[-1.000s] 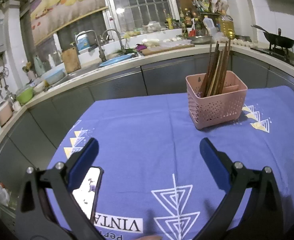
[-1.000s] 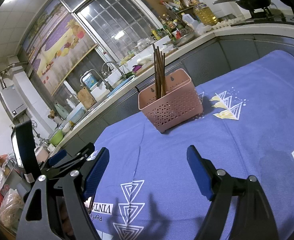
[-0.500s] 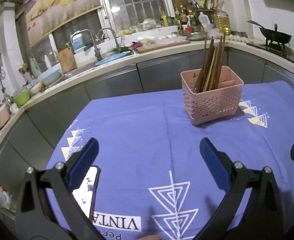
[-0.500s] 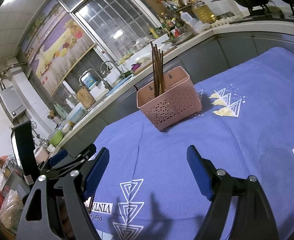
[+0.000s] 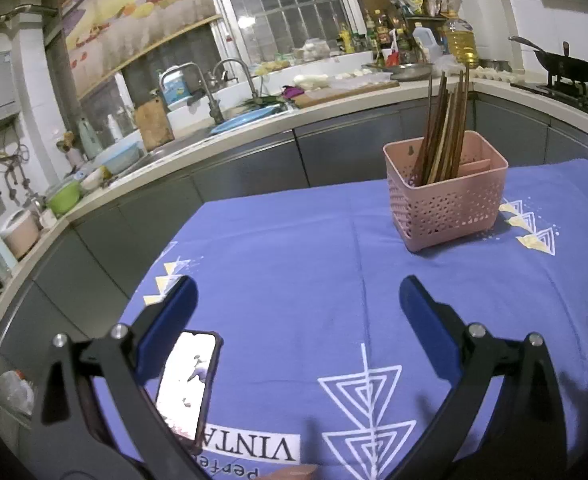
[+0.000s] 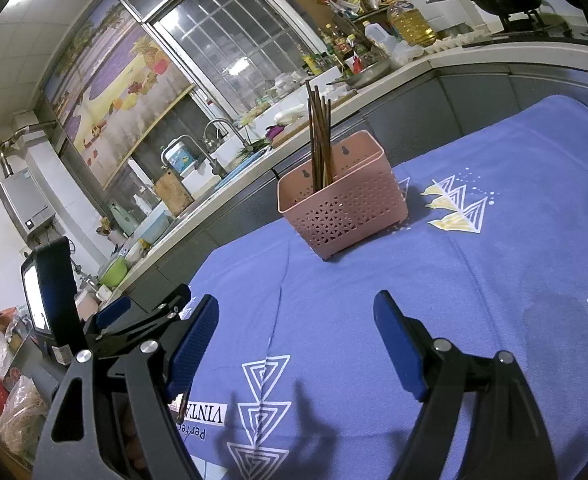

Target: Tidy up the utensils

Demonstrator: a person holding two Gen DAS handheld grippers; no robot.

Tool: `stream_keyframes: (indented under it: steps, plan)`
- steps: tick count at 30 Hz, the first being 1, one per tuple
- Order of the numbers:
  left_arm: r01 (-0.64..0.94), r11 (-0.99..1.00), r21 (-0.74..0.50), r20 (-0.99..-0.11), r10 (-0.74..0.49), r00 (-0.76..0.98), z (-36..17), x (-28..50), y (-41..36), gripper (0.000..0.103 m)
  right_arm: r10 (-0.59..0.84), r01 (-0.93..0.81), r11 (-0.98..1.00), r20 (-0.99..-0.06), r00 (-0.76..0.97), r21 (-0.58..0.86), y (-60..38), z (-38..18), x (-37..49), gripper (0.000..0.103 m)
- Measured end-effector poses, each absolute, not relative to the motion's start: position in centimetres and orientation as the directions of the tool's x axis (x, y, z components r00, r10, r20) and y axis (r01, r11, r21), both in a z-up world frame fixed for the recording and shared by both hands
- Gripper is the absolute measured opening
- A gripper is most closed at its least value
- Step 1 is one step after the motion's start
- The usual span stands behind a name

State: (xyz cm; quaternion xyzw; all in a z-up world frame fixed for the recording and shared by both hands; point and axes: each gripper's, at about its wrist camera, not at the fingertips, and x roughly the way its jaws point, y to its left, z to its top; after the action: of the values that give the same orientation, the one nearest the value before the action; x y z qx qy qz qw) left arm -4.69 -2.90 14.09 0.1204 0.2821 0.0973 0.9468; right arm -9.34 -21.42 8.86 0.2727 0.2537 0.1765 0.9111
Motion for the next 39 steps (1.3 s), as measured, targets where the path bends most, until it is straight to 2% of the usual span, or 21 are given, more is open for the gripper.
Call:
stream_keyframes:
  steps: [39]
  plan:
    - [-0.135, 0.937, 0.321, -0.493, 0.287, 0.821, 13.67, -4.74, -2.44, 0.097, 0.465, -0.185, 0.786, -0.366, 0.806, 0.589, -21.4, 8.91, -9.33, 0.079]
